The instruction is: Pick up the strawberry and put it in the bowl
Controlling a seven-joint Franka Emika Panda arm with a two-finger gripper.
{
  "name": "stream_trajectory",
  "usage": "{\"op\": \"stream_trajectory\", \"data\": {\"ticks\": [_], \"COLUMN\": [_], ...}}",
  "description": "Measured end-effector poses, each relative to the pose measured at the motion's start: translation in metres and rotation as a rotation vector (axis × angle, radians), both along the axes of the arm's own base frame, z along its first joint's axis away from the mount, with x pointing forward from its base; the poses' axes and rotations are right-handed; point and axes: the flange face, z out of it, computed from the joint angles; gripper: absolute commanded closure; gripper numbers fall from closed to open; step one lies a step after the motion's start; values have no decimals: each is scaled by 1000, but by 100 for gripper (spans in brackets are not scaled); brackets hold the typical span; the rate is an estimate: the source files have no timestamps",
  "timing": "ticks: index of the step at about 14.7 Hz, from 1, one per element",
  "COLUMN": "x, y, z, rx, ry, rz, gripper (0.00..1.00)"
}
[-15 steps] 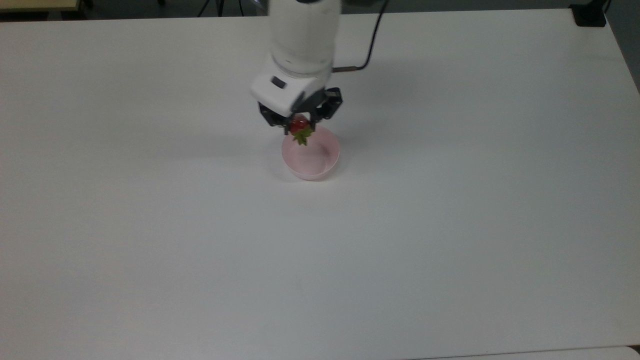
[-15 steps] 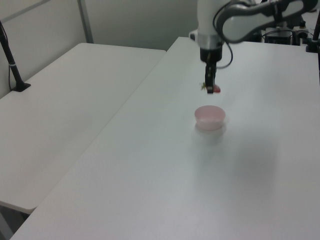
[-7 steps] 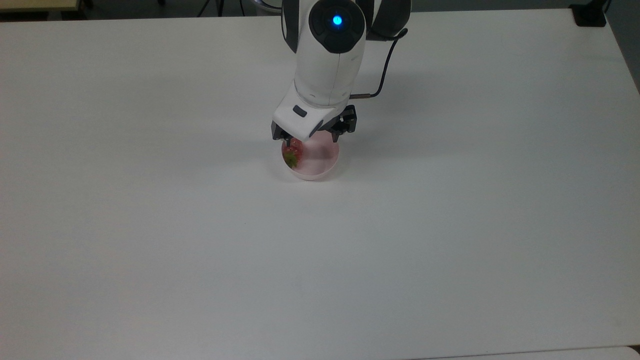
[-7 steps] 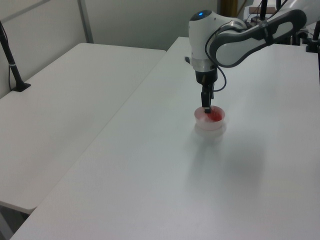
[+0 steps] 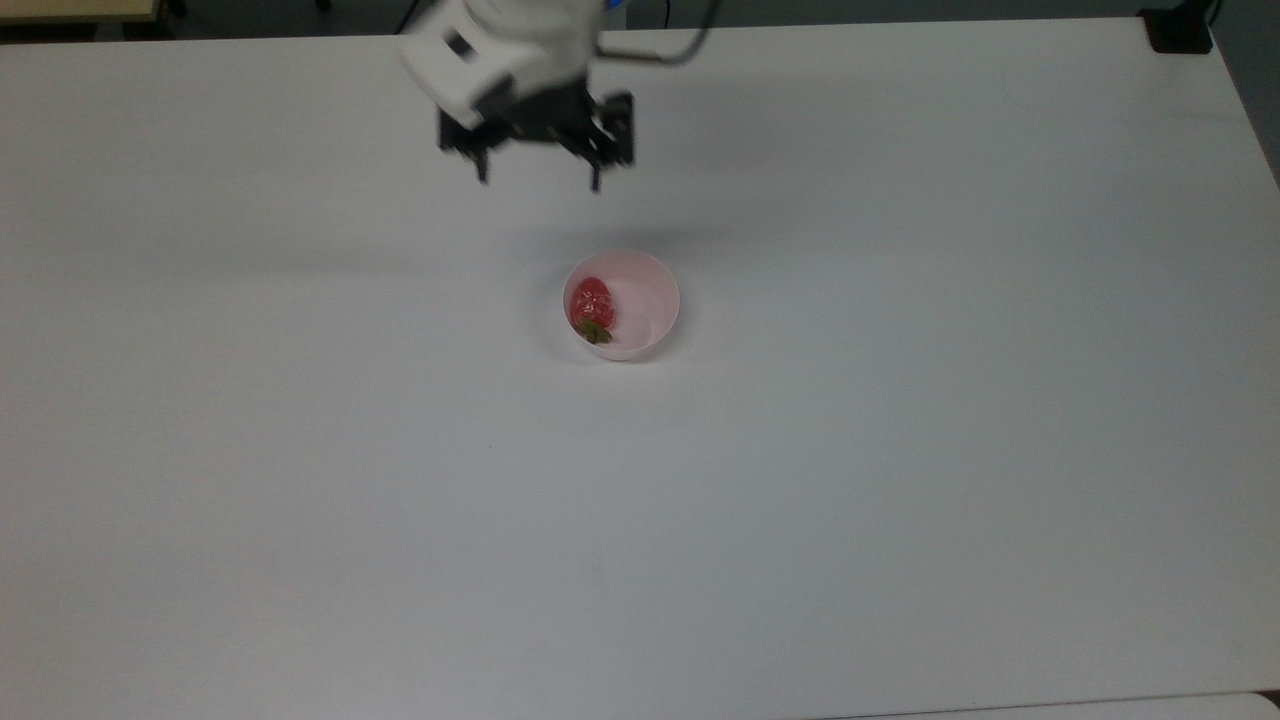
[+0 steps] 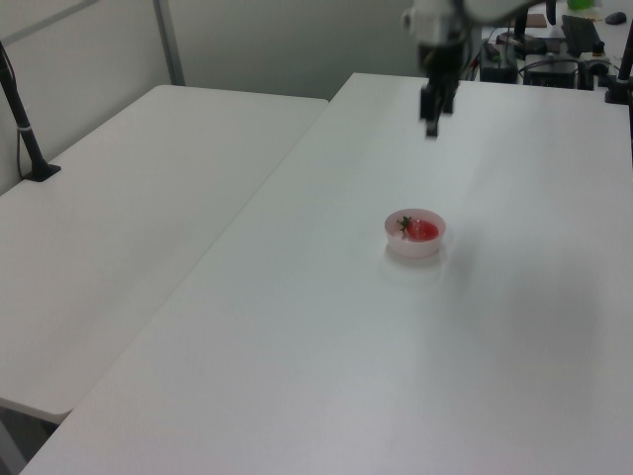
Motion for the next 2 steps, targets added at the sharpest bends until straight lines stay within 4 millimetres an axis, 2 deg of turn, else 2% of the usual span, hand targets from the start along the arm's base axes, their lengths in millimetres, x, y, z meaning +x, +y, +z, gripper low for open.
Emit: {"op": "stream_trajectory", "data": {"ticks": [2], "x": [-23], "y": [-26], "z": [36], "rx": [12], "ry": [-6], "rz": [-45], "gripper": [0]}}
